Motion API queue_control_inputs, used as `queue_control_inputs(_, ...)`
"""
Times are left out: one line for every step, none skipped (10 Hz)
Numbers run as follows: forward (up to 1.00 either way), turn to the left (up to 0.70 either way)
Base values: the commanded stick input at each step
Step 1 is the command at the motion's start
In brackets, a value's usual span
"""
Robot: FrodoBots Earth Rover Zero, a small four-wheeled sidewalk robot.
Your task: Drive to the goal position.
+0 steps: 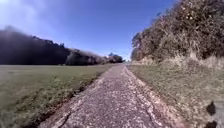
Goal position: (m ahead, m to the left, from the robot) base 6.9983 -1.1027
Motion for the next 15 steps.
queue_control_inputs(0.7, 0.0)
queue_control_inputs(0.7, 0.0)
queue_control_inputs(0.7, 0.0)
queue_control_inputs(0.7, 0.0)
queue_control_inputs(0.7, -0.01)
queue_control_inputs(0.7, -0.12)
queue_control_inputs(0.7, -0.28)
queue_control_inputs(0.7, -0.15)
queue_control_inputs(0.7, -0.06)
queue_control_inputs(0.7, 0.0)
queue_control_inputs(0.7, 0.0)
queue_control_inputs(0.7, 0.0)
queue_control_inputs(0.7, 0.0)
queue_control_inputs(0.7, 0.0)
queue_control_inputs(0.7, 0.0)
